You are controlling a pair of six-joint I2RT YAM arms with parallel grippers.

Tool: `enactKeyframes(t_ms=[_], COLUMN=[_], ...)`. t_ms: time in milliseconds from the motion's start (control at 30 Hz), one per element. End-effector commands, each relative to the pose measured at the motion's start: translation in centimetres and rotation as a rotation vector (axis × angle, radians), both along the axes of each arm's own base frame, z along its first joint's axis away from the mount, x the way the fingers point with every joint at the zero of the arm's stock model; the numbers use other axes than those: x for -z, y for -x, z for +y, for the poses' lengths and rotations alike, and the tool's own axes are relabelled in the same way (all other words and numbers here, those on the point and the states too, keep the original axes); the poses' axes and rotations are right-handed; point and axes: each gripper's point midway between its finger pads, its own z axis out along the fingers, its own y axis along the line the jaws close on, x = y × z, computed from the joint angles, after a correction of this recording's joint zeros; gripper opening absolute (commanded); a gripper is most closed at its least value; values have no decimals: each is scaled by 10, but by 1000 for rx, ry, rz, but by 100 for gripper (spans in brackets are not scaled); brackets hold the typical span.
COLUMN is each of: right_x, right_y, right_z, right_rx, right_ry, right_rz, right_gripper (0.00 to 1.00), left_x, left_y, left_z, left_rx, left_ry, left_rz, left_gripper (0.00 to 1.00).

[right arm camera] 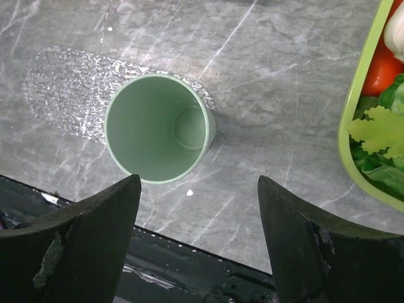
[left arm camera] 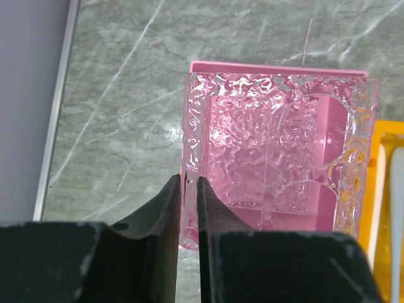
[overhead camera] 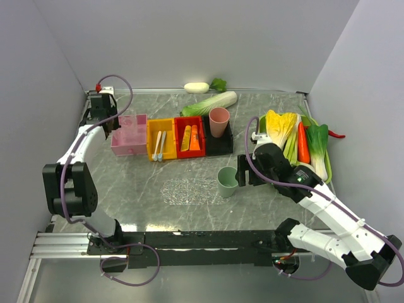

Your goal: Prepare toiletry sets of a toothbrush and toothpaste on the tray

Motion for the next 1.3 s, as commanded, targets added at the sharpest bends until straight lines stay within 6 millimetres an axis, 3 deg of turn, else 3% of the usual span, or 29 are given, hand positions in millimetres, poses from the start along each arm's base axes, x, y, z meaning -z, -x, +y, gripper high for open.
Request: enactKeyframes(t_ms=[0,233,600,967,1267], right_x=[-19,-32,-48,-60,-78], right_y=[-2,-1,1,4,4], right_z=[-5,-14,-19,-21,-34], right_rx=[29,51,58,57,84], right_ry=[-15,-1,-9,-29,-36], right_rz=[-38,-64,-92,-124,-207], right_gripper=[82,82,82,82,81], left_x=[-42,-78,-120,-116,-98], left_y=[2,22,42,62,110], left_z=[2,4,-67,-145,-234], left_rx=[0,9,301,630,1000], left_ry=[-63,-169,-138,-91,-21], left_rz=[-103,-175,-325,-320,-279], left_gripper=[1,1,1,1,1])
